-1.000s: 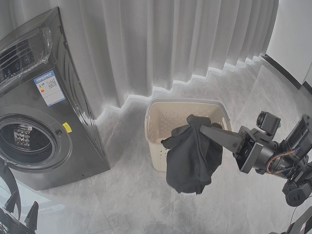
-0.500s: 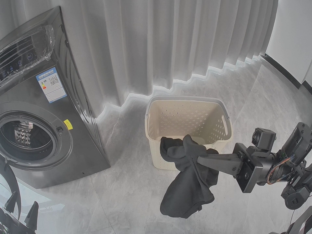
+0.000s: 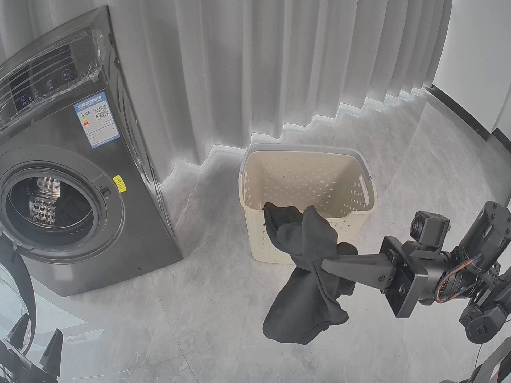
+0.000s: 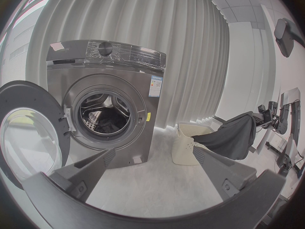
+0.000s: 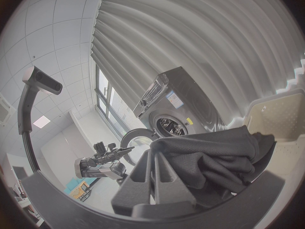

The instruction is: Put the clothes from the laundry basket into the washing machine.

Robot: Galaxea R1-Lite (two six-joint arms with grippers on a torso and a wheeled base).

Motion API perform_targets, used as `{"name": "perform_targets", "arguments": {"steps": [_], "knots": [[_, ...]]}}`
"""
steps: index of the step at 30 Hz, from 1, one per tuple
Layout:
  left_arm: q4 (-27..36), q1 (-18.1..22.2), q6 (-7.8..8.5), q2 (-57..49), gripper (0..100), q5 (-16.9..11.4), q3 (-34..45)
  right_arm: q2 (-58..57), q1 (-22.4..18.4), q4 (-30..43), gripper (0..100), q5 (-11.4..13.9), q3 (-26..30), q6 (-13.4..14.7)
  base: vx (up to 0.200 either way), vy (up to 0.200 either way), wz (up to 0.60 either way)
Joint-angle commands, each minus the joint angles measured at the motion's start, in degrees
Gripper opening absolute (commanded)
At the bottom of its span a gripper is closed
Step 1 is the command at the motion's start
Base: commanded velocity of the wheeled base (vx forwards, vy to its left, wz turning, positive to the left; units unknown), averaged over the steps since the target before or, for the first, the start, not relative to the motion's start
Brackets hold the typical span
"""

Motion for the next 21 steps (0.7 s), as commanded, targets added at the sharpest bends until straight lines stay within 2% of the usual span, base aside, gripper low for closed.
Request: {"name": "perform_targets", "arguments": {"steps": [1,3,5,8,14,21], "knots": [[0.0,0.0,0.02,0.1,100,0.0,1.0,-2.2,2.8,0.1,0,0.5,1.6,0.1,0.0,0.0,0.0],[0.0,0.0,-0.06,0.1,100,0.0,1.0,-4.3,6.4,0.0,0,0.8,2.5,0.2,0.0,0.0,0.0],[-0.1,0.0,0.02,0.1,100,0.0,1.0,-6.2,8.3,0.0,0,1.9,3.3,0.2,0.0,0.0,0.0],[0.0,0.0,0.02,0.1,100,0.0,1.0,-7.4,7.7,0.0,0,2.6,3.0,0.2,0.0,0.0,0.0],[-0.1,0.0,-0.06,0.1,100,0.0,1.0,-4.7,1.1,0.0,0,2.5,-1.0,0.2,0.0,0.0,0.0],[-0.1,0.0,-0.06,0.1,100,0.0,1.0,-0.5,-4.5,0.0,0,2.4,-3.2,-0.4,0.0,0.0,0.0]]}}
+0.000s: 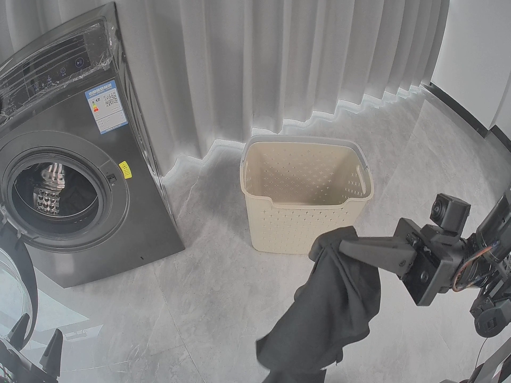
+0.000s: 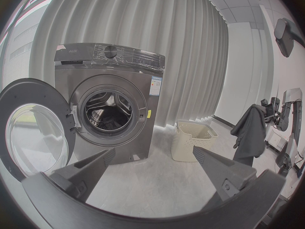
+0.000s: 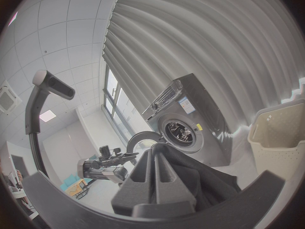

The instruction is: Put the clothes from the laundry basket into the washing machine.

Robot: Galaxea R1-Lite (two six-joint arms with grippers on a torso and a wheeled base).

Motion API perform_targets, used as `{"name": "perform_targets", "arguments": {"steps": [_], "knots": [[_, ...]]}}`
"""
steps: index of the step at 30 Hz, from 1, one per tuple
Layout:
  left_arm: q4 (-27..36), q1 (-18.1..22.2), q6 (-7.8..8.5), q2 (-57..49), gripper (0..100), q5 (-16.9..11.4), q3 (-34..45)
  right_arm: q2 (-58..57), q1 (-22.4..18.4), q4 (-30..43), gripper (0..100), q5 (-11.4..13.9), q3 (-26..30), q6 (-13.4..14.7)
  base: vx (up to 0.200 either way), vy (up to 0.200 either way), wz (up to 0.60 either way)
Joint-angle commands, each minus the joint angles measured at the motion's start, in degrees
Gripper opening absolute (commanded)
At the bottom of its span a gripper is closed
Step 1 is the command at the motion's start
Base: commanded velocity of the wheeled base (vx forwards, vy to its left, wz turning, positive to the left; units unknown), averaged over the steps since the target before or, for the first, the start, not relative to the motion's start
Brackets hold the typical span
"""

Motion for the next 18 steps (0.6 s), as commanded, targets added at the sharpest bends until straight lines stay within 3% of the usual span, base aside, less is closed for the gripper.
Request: {"name": "perform_targets", "arguments": {"steps": [1,11,18], "knots": [[-0.1,0.0,-0.08,0.1,100,0.0,1.0,4.0,-3.4,0.0,0,0.0,-1.7,-0.5,0.0,0.0,0.0],[-0.1,0.0,-0.08,0.1,100,0.0,1.0,4.2,-1.7,0.0,0,-0.5,-2.5,-1.3,0.0,0.0,0.54],[-0.1,0.0,-0.08,0.1,100,0.1,1.0,4.3,-2.1,0.0,0,-0.5,-3.7,-1.2,0.0,0.0,0.0]]}}
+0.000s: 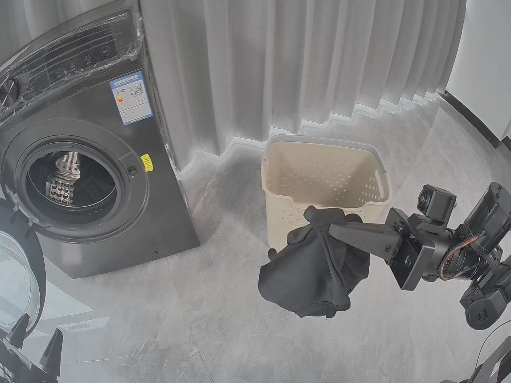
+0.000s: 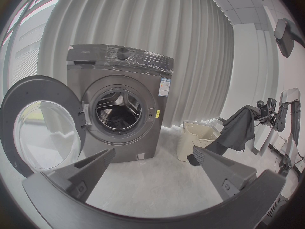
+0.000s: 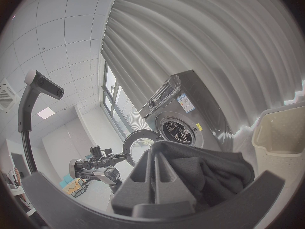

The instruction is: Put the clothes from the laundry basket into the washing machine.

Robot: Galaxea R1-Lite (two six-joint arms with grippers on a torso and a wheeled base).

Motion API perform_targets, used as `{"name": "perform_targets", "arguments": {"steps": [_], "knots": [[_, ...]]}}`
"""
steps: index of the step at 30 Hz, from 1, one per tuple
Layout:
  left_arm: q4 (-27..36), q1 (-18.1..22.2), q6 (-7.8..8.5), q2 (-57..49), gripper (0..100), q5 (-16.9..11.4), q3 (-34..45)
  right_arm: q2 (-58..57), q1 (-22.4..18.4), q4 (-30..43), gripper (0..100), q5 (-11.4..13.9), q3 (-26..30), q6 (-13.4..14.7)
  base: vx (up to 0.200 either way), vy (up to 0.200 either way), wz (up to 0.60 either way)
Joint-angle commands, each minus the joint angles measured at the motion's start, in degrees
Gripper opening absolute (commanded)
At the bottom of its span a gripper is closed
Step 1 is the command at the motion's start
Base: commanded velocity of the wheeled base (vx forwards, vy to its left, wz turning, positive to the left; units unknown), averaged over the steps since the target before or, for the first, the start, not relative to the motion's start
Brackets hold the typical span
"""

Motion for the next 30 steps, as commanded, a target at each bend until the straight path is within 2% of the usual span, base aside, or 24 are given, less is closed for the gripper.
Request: {"name": "perform_targets", "arguments": {"steps": [1,5,17,30], "knots": [[0.1,0.0,-0.04,0.1,100,0.0,1.0,0.2,0.2,0.0,0,0.0,-0.1,-0.1,0.0,0.0,0.0],[0.1,0.0,-0.04,0.1,100,0.0,1.0,0.2,0.6,0.0,0,0.0,0.3,-0.2,0.0,0.0,0.0],[0.0,0.0,-0.04,0.1,100,0.0,1.0,0.2,0.9,0.0,0,0.0,0.7,-0.8,0.0,0.0,0.6],[0.0,0.0,-0.04,0.1,100,0.0,1.0,0.2,1.2,0.0,0,0.1,1.1,-0.8,0.0,0.0,0.0]]}}
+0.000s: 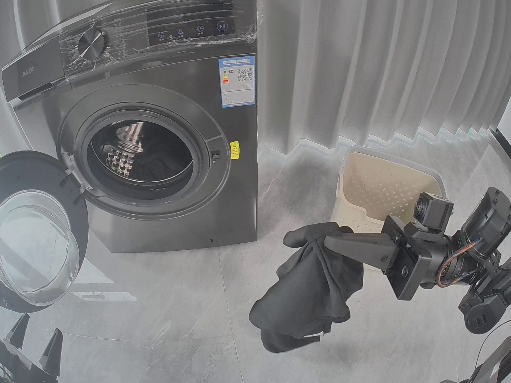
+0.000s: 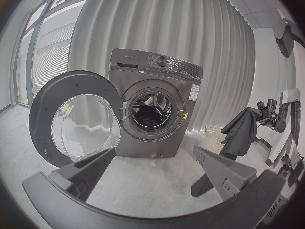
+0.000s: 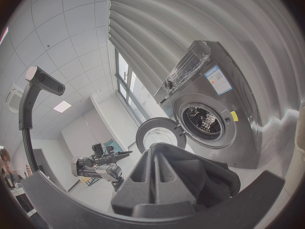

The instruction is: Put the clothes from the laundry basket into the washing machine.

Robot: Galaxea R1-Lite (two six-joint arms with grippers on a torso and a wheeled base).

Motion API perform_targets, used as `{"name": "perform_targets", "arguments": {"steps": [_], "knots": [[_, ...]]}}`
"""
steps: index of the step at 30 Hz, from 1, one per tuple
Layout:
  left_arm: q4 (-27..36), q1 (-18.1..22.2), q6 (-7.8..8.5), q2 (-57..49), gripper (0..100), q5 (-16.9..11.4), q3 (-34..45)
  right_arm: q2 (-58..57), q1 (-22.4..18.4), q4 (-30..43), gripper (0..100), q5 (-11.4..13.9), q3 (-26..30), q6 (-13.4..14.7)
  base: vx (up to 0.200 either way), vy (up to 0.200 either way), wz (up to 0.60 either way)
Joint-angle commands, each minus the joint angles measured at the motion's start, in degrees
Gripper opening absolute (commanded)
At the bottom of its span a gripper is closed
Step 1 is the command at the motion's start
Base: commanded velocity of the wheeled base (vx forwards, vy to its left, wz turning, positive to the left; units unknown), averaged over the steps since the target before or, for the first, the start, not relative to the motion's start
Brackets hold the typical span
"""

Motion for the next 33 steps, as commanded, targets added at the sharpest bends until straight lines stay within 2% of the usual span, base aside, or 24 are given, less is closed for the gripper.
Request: {"name": "perform_targets", "arguments": {"steps": [1,11,33], "knots": [[0.0,0.0,-0.01,0.1,100,0.0,1.0,0.0,0.0,-0.1,0,0.1,0.1,-0.1,0.0,0.0,0.0],[0.0,0.0,-0.01,0.1,100,0.0,1.0,0.0,-0.1,-0.1,0,0.0,0.0,-0.1,0.0,0.0,0.54],[0.0,0.0,-0.01,0.1,100,0.0,1.0,0.1,1.2,-0.1,0,0.1,0.6,-0.1,0.0,0.0,0.03]]}}
